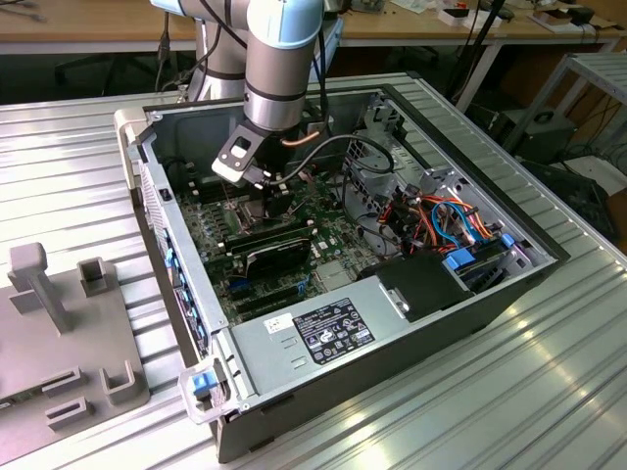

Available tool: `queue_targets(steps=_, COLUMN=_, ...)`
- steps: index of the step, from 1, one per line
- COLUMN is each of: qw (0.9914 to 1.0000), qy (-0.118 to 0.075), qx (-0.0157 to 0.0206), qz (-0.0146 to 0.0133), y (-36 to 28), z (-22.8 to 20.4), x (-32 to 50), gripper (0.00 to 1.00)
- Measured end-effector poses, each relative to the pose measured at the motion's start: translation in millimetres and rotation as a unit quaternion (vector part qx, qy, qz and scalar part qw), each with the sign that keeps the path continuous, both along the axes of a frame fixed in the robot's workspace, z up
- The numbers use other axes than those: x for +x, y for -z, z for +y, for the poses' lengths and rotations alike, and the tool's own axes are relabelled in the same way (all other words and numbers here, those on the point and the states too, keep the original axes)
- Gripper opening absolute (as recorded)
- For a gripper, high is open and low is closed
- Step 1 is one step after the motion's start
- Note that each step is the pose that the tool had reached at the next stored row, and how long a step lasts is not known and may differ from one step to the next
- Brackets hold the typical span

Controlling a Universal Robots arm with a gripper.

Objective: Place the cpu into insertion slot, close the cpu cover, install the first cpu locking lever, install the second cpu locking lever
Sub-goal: 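Place the cpu into insertion slot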

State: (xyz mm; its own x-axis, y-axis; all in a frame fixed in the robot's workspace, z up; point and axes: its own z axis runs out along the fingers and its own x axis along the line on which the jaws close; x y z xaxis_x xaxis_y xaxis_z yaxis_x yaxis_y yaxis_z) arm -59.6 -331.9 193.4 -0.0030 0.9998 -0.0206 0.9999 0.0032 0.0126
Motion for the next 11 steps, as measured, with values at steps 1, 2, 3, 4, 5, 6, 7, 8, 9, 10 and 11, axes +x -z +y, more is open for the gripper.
queue_targets(steps=1, qw=1.0, qy=0.0, qx=0.0, qz=0.0, y=0.0, z=0.0, x=0.0, gripper=0.55)
queue_targets(steps=2, qw=1.0, qy=0.0, qx=0.0, qz=0.0, y=0.1, z=0.0, x=0.0, gripper=0.55)
queue_targets(steps=3, qw=1.0, qy=0.0, qx=0.0, qz=0.0, y=0.1, z=0.0, x=0.0, gripper=0.55)
queue_targets(steps=4, qw=1.0, qy=0.0, qx=0.0001, qz=-0.0001, y=0.2, z=0.0, x=0.0, gripper=0.55)
queue_targets(steps=5, qw=1.0, qy=0.0, qx=0.0, qz=0.0, y=0.2, z=0.0, x=0.0, gripper=0.55)
queue_targets(steps=6, qw=1.0, qy=0.0, qx=0.0, qz=0.0, y=0.2, z=0.0, x=0.1, gripper=0.55)
queue_targets(steps=7, qw=1.0, qy=-0.002, qx=0.0, qz=0.0, y=0.2, z=0.0, x=0.2, gripper=0.55)
queue_targets(steps=8, qw=0.99999, qy=-0.004, qx=0.0, qz=0.0, y=0.2, z=0.0, x=0.4, gripper=0.55)
queue_targets(steps=9, qw=0.99998, qy=-0.005, qx=0.0, qz=0.0, y=0.2, z=0.0, x=0.5, gripper=0.55)
queue_targets(steps=10, qw=0.99998, qy=-0.006, qx=0.0, qz=-0.0001, y=0.2, z=0.0, x=0.5, gripper=0.55)
queue_targets(steps=11, qw=0.99998, qy=-0.007, qx=0.0, qz=0.0, y=0.2, z=0.0, x=0.5, gripper=0.55)
